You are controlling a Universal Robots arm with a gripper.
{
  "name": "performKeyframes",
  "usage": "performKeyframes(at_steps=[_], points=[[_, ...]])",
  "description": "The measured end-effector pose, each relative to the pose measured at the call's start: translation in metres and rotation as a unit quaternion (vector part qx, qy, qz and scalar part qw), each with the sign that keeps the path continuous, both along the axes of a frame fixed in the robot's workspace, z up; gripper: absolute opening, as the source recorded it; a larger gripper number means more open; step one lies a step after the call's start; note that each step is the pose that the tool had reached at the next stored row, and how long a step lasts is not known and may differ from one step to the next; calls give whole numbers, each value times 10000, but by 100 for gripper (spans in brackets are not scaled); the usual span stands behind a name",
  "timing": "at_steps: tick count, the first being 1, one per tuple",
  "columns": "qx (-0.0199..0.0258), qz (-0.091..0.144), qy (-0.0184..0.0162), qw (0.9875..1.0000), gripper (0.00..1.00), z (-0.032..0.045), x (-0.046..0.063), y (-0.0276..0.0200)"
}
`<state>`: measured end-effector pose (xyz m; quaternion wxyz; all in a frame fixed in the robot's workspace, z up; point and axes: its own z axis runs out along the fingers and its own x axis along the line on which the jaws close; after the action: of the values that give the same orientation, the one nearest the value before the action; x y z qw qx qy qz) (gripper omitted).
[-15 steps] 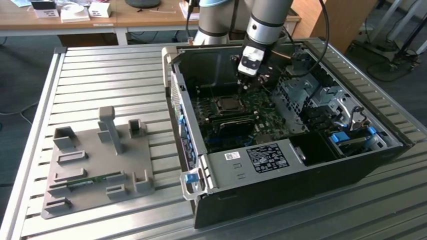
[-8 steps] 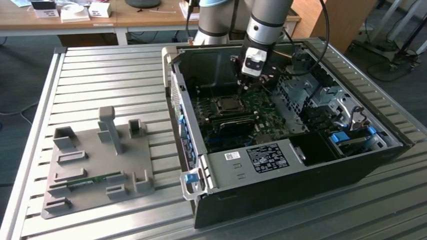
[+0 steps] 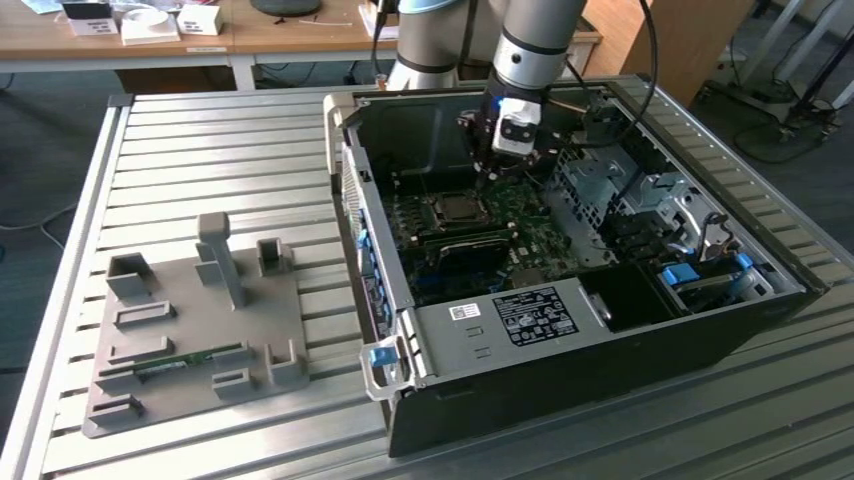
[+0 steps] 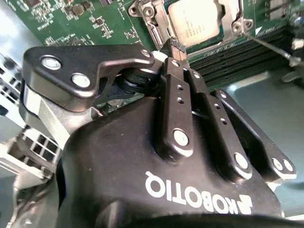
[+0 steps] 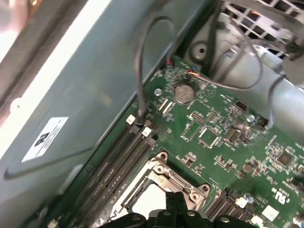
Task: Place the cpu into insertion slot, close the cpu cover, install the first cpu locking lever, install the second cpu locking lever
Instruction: 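Close the cpu cover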
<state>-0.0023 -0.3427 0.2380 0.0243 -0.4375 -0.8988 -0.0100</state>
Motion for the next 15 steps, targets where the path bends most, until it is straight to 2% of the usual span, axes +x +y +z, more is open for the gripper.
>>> performKeyframes(at_steps=[4, 8, 12, 15], points=[[0, 366, 0, 9993, 11, -3, 0, 0], [0, 725, 0, 9974, 11, -6, 0, 0], [0, 1090, 0, 9940, 11, -9, 0, 0], [0, 1364, 0, 9907, 11, -13, 0, 0]])
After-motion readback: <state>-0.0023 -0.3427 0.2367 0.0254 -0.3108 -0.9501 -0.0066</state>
